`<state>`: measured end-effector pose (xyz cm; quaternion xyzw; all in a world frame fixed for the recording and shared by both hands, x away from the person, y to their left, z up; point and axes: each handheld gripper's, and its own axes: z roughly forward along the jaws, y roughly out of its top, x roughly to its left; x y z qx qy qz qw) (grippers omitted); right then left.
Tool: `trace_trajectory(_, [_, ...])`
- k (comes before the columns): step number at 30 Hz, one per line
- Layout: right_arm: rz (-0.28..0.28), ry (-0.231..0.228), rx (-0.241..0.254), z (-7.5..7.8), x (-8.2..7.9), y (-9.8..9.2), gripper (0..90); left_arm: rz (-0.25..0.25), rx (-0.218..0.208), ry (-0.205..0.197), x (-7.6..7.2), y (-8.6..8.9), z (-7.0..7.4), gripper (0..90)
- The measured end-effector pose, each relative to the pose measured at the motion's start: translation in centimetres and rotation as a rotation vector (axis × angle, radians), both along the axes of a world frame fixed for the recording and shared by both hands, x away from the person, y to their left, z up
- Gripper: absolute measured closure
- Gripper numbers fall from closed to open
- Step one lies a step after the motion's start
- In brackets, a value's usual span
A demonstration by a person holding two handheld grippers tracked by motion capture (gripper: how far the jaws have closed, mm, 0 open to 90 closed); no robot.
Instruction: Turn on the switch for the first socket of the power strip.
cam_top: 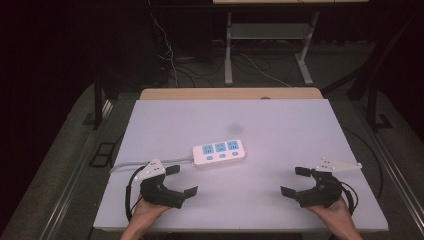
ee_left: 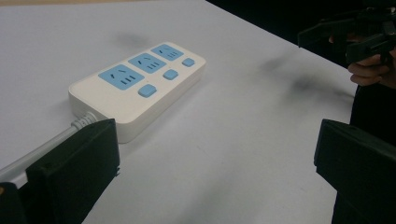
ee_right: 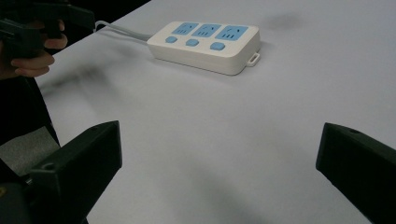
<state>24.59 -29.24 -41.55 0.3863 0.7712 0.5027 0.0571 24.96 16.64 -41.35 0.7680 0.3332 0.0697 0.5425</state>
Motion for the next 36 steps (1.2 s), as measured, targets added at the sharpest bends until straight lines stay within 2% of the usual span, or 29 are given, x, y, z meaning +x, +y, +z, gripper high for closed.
trace_trajectory(16, [-0.009, 0.009, 0.008, 0.0, 0.1, -0.8, 0.0, -0.018, 0.009, 0.004, 0.0, -0.2, 0.1, 0.0])
trace_trajectory(20, [-0.009, 0.014, 0.01, 0.0, 0.1, -0.9, 0.0, -0.019, 0.038, -0.004, -0.1, -0.4, 0.2, 0.0])
trace_trajectory(29, [-0.006, 0.025, 0.009, 0.0, 0.1, -0.9, 0.0, -0.045, 0.067, 0.01, 0.1, -0.9, 1.1, 0.0])
trace_trajectory(36, [-0.004, 0.027, 0.006, 0.0, 0.0, -0.8, 0.0, -0.047, 0.087, 0.024, 0.4, -1.2, 1.8, 0.0])
